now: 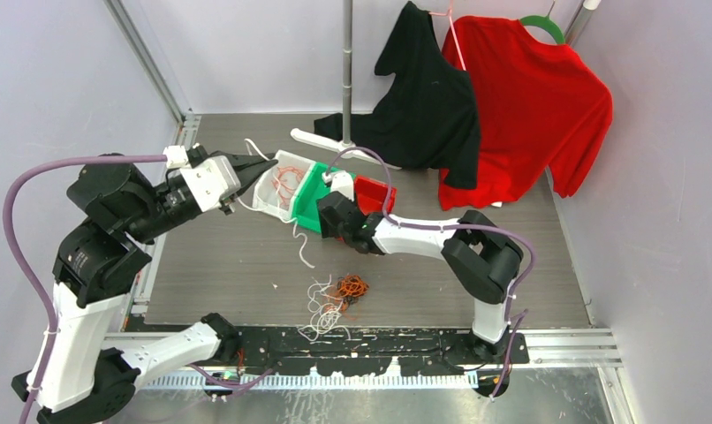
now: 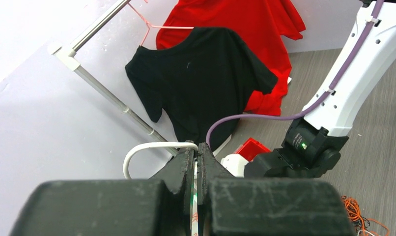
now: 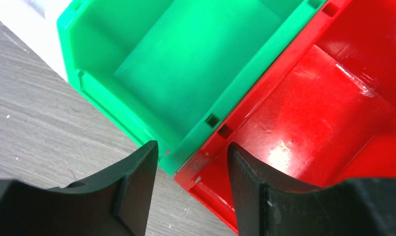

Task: Untangle the cables
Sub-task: Move the bin to the center of the board, then place the cable in the bin.

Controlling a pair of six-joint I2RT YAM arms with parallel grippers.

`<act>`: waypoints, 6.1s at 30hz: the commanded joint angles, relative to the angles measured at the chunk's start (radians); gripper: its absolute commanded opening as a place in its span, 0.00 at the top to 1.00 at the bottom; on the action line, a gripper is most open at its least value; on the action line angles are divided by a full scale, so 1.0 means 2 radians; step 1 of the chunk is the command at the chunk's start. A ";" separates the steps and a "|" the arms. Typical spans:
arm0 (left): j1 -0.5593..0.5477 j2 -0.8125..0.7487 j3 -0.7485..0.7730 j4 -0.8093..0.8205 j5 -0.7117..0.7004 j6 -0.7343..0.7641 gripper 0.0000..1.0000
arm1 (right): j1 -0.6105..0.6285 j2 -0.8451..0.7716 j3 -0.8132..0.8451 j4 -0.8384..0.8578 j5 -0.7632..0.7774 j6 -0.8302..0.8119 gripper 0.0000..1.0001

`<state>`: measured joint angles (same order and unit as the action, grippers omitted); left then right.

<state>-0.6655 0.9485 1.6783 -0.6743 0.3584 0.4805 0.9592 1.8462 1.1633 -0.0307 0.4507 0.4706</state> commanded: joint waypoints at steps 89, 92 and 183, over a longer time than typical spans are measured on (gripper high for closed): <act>-0.010 0.456 -0.036 0.131 -0.061 0.033 1.00 | -0.204 -0.401 -0.236 0.024 -0.009 0.082 0.50; -0.010 0.476 -0.014 0.095 -0.052 0.043 1.00 | -0.206 -0.400 -0.236 0.023 -0.008 0.082 0.52; 0.159 0.200 -0.046 -0.368 0.025 -0.021 0.00 | 0.127 -0.307 -0.158 -0.173 -0.095 0.054 0.34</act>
<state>-0.3511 1.3746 1.5906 -1.4296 0.3717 0.4702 1.1767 1.2633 0.9001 -0.4305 0.2825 0.5232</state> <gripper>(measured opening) 0.996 0.694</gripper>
